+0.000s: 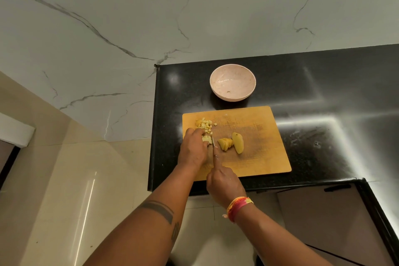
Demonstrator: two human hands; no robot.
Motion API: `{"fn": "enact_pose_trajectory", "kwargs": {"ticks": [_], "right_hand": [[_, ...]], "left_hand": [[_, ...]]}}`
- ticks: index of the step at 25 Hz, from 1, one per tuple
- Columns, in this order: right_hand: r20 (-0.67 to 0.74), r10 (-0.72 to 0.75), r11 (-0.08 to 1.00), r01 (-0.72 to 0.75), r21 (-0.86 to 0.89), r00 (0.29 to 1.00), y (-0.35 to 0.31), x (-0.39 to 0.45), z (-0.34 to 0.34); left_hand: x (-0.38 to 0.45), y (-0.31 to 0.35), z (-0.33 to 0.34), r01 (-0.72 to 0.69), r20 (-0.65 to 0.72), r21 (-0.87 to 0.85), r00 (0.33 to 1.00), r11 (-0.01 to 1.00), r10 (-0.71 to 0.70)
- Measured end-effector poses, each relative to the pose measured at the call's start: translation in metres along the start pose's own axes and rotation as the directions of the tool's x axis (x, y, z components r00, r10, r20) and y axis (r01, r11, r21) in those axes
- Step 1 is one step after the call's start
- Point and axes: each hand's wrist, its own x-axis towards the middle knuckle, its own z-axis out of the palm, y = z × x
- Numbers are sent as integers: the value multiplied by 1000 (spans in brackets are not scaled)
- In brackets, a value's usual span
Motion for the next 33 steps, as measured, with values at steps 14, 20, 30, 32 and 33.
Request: {"fn": "enact_pose_trajectory", "kwargs": {"ticks": [14,20,30,32,33], "right_hand": [[-153,-24,997,36,75,988,22,-10,-37],[-116,-31,999,33,15,993,27,-13,-36],[-59,-55,997,52,-53,997,28,-26,-29],[-32,-45,997,43,-64,998,25,-32,-24],[-26,-40,997,38,-70,999,24,-35,-22]], "left_hand": [[-9,9,18,-265,129,-112,952,958,278],[-11,12,18,-230,63,-117,969,966,238],[-37,-5,4,-217,31,-143,974,966,224],[-47,-14,2,-209,16,-93,977,973,212],[-51,-18,1,-198,12,-72,980,978,200]]}}
